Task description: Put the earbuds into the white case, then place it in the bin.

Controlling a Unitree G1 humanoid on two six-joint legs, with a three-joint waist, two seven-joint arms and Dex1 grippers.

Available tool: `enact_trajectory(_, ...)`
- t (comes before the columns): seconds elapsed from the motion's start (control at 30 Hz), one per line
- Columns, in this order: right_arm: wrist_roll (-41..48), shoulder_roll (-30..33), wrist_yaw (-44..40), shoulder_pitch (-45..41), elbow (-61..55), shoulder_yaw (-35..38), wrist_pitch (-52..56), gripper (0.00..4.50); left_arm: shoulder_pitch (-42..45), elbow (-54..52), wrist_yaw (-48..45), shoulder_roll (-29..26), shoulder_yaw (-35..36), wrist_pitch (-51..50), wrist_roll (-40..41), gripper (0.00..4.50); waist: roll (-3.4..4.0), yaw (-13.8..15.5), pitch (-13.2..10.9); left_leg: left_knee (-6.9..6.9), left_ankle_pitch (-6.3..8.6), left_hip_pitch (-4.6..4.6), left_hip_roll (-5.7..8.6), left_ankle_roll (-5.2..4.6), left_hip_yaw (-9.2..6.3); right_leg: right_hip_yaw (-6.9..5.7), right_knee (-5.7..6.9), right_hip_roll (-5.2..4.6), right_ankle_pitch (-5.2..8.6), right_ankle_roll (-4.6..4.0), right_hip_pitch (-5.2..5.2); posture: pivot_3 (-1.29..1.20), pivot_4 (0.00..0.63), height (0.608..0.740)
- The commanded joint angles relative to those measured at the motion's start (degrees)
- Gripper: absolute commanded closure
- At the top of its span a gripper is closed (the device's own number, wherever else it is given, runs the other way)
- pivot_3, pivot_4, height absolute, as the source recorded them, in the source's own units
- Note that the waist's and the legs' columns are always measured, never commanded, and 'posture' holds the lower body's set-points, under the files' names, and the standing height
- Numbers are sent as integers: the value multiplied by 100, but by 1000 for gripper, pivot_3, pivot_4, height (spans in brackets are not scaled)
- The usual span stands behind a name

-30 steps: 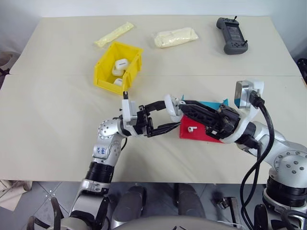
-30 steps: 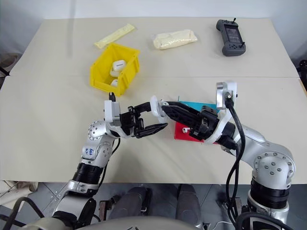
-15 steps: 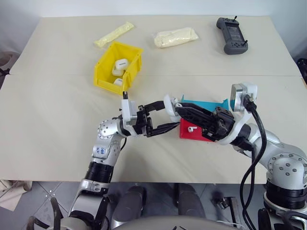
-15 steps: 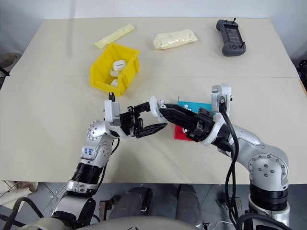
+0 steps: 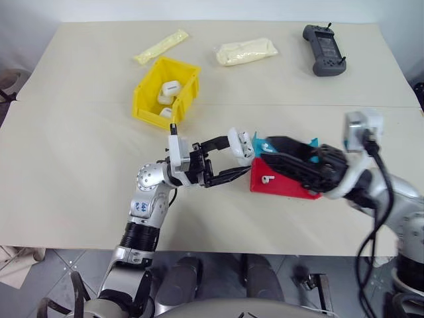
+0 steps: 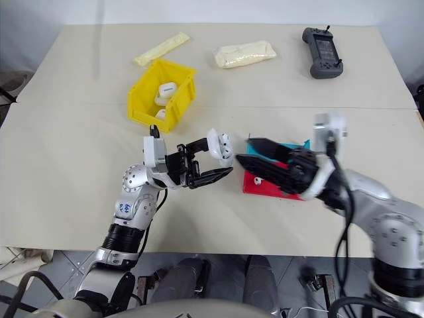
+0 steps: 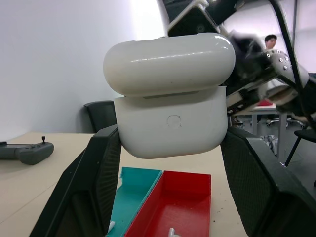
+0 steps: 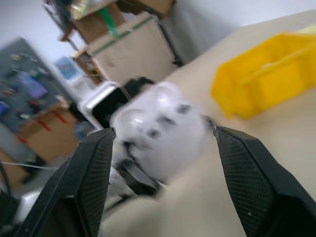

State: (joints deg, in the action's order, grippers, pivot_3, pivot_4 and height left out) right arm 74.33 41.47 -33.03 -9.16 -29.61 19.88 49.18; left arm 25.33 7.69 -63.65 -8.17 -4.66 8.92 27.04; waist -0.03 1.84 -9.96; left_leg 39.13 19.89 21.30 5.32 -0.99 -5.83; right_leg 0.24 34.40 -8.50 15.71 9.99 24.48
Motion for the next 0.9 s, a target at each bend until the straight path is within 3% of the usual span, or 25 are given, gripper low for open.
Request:
enact_trajectory(0.03, -482, 434, -698, 620, 176, 645, -254, 1144, -49, -145, -116, -238, 155, 35, 85, 1788, -1, -4, -1, -1, 0, 0, 0, 0, 2, 0, 0, 0, 0, 0, 1, 0, 150, 740)
enact_trajectory(0.17, -1752, 814, -1497, 1311, 523, 789, -1073, 1144, -75, -38, -285, -787, 246, -54, -74, 1788, -1, -43, -1, -2, 0, -6, 0, 0, 13, 3, 4, 5, 0, 0, 1, 0, 150, 740)
enact_trajectory(0.4, -2434, 841, -1956, 899, 445, 118, -1519, 3458, 250, 197, -264, -1603, -267, 4, -1201, 1788, 0, -42, 0, -2, -1, -15, -6, 3, 14, 9, -1, 8, 0, 0, 1, 0, 150, 740)
enact_trajectory(0.5, -2529, 682, -1939, 131, 206, -618, -1447, 4475, 522, 85, -140, -1632, -611, -286, -1586, 1788, -1, -38, -1, -2, -1, -10, -5, 2, 10, 8, -2, 4, 0, 0, 2, 0, 150, 740)
enact_trajectory(0.7, -2912, 296, -1720, -1009, 165, -1757, -1213, 4475, 765, -116, 133, -1416, -987, -779, -1868, 1788, -3, -36, -2, -4, -1, 0, -5, 4, -3, -2, -6, 3, 0, 0, 2, 0, 150, 740)
enact_trajectory(0.9, -3276, -42, -1720, -1589, 353, -2426, -1078, 4475, 860, -277, 254, -1352, -1141, -1126, -1993, 1788, -4, -41, -2, -4, 0, 2, -3, 2, -2, -2, -2, 1, 0, 0, 7, 0, 150, 740)
